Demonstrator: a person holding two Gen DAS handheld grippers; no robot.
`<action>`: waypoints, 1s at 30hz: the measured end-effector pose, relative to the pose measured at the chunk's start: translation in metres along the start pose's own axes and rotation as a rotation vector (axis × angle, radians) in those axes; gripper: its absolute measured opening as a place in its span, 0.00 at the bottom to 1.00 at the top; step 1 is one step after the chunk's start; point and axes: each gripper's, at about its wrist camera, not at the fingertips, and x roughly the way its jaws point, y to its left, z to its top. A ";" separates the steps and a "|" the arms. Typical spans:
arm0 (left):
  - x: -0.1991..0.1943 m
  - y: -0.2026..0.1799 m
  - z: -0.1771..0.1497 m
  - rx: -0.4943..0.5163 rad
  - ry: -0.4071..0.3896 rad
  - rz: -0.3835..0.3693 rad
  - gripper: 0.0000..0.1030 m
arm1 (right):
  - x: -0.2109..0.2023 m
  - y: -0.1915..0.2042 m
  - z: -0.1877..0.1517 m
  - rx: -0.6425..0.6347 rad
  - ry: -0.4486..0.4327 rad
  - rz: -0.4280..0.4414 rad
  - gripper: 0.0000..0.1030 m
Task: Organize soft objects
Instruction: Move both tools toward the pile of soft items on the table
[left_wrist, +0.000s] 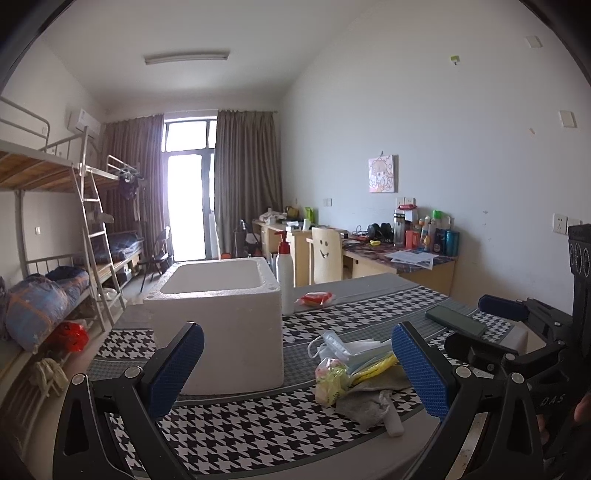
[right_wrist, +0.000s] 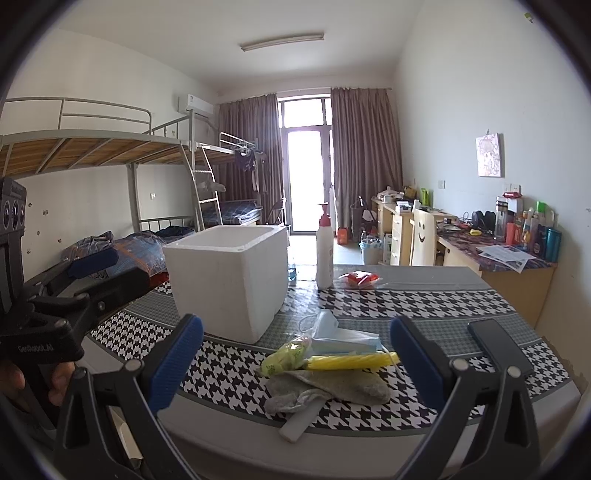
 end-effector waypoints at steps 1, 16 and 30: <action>0.000 0.000 0.000 -0.001 0.001 0.000 0.99 | 0.000 0.000 0.000 -0.001 0.000 -0.002 0.99; 0.009 0.007 0.001 -0.021 0.021 -0.003 0.99 | 0.009 -0.002 0.002 -0.008 0.011 0.001 0.99; 0.036 0.006 -0.003 -0.015 0.084 -0.037 0.99 | 0.030 -0.012 -0.003 0.003 0.060 -0.016 0.99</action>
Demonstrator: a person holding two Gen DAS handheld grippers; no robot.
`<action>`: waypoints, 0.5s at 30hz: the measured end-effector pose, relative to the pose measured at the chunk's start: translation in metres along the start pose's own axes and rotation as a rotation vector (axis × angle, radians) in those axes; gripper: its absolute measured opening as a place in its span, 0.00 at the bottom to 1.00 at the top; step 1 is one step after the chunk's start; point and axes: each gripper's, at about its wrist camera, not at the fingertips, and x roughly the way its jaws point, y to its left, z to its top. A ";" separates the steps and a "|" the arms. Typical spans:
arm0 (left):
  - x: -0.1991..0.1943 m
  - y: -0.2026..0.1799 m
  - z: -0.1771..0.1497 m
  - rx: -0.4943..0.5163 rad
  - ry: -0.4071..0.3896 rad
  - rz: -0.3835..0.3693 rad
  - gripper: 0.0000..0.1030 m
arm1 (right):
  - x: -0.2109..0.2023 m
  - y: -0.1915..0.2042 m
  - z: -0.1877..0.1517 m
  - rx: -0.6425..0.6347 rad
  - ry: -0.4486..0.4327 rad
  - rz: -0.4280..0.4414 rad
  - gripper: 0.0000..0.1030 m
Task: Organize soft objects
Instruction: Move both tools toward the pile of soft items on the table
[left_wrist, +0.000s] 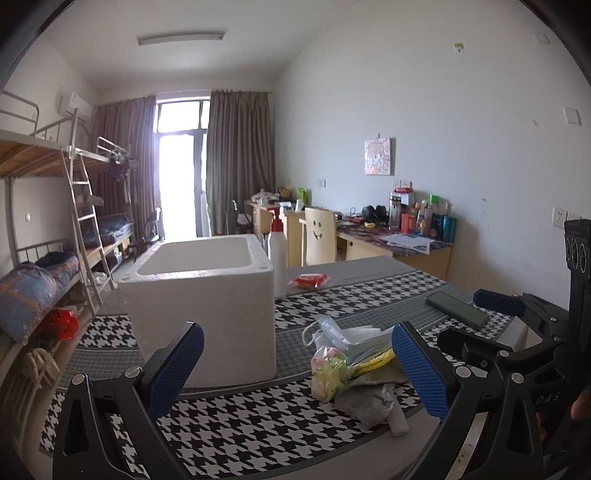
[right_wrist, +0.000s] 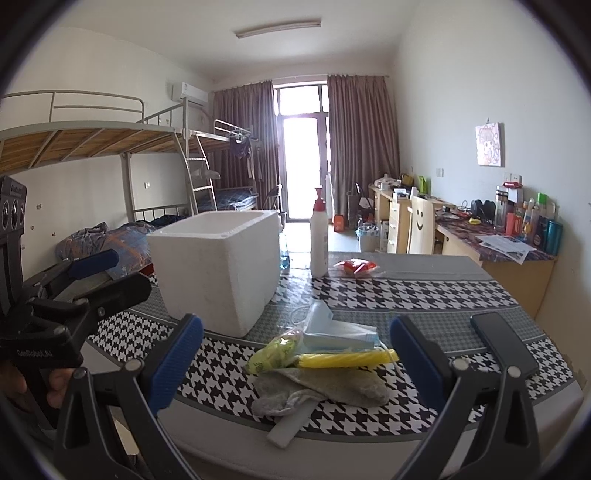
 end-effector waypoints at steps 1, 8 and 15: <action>0.002 -0.001 0.000 0.003 0.005 -0.003 0.99 | 0.002 -0.001 0.000 0.002 0.005 -0.002 0.99; 0.012 -0.003 -0.002 -0.002 0.033 -0.018 0.99 | 0.007 -0.007 -0.003 0.003 0.027 -0.015 0.99; 0.025 -0.006 -0.004 0.003 0.068 -0.021 0.99 | 0.011 -0.013 -0.005 0.012 0.043 -0.019 0.99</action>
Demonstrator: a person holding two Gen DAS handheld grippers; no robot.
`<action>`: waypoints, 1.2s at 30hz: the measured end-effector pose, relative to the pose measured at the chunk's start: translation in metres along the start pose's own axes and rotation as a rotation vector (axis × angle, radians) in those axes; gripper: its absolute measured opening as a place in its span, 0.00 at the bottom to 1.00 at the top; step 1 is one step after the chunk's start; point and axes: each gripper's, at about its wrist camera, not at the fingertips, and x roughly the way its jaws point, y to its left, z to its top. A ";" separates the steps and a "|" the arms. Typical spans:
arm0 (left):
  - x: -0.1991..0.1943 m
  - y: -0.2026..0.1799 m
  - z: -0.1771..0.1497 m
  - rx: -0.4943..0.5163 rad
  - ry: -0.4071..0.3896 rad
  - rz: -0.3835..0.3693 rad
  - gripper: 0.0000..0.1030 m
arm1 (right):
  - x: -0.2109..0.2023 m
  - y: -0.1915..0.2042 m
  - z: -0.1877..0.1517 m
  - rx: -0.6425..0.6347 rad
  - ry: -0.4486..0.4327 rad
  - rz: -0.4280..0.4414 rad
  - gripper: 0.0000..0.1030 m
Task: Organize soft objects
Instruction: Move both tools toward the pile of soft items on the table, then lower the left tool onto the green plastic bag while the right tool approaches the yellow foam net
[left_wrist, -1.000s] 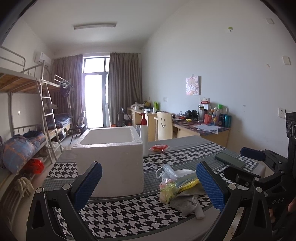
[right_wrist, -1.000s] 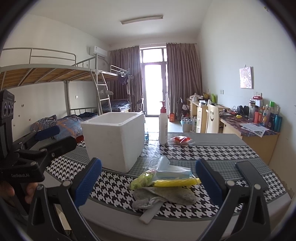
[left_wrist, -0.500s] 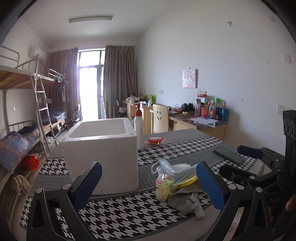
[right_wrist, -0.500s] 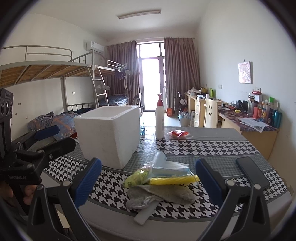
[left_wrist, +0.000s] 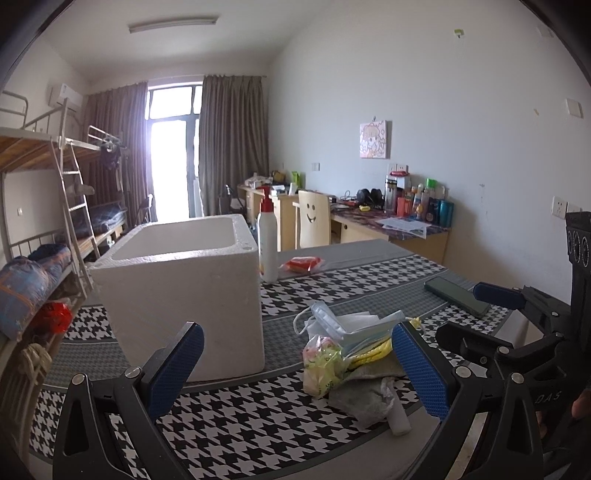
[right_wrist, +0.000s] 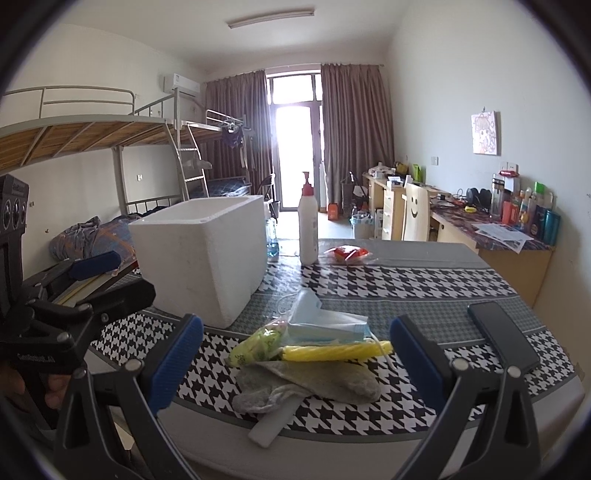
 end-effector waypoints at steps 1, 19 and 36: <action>0.002 -0.001 -0.001 -0.001 0.005 -0.003 0.99 | 0.001 -0.001 0.000 0.001 0.003 -0.002 0.99; 0.037 -0.006 -0.008 0.002 0.095 -0.028 0.99 | 0.020 -0.017 -0.009 0.024 0.070 -0.016 0.99; 0.067 -0.005 -0.016 0.003 0.179 -0.043 0.99 | 0.034 -0.031 -0.019 0.058 0.127 -0.040 0.99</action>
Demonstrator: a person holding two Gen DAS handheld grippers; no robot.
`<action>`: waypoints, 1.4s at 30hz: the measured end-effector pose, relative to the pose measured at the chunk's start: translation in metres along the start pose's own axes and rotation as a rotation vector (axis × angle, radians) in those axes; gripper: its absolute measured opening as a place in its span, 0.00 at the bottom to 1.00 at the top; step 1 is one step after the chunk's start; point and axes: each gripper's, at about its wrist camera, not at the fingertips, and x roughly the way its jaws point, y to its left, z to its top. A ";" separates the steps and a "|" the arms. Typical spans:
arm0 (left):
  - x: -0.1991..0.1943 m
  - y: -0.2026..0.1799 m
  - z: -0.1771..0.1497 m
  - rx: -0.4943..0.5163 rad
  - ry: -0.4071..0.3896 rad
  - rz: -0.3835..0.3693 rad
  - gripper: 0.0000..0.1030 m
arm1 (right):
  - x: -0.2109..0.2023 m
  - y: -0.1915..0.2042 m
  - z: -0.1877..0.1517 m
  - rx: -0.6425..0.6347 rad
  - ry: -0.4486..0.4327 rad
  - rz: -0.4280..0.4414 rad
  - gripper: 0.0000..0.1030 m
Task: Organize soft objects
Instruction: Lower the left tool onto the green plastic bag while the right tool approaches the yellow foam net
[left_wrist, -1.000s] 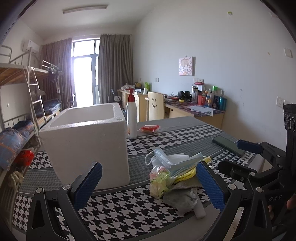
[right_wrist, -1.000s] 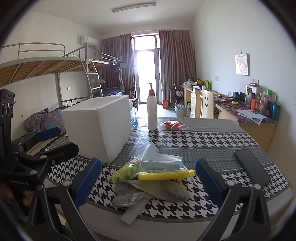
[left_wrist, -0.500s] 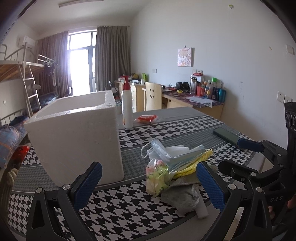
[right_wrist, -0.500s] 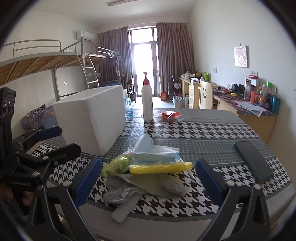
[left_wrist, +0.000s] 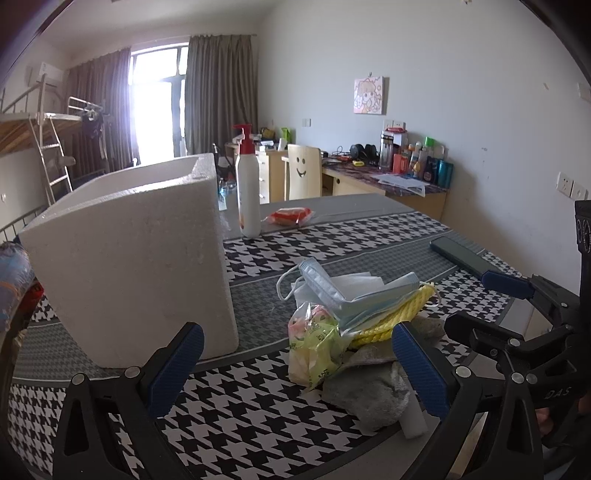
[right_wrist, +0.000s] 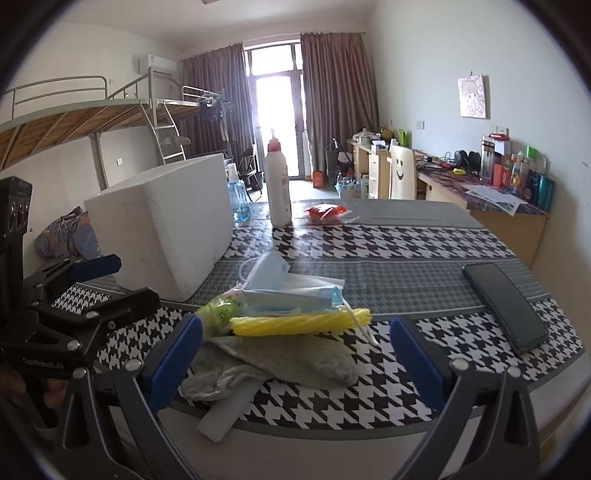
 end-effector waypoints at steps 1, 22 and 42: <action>0.001 0.000 0.000 0.000 0.004 0.001 0.99 | 0.001 -0.001 0.000 0.000 0.003 0.001 0.99; 0.037 -0.001 -0.005 0.005 0.110 0.021 0.97 | 0.023 -0.012 -0.001 0.032 0.045 0.015 0.99; 0.061 -0.008 -0.010 0.017 0.204 -0.020 0.66 | 0.041 -0.017 -0.011 0.118 0.114 0.113 0.99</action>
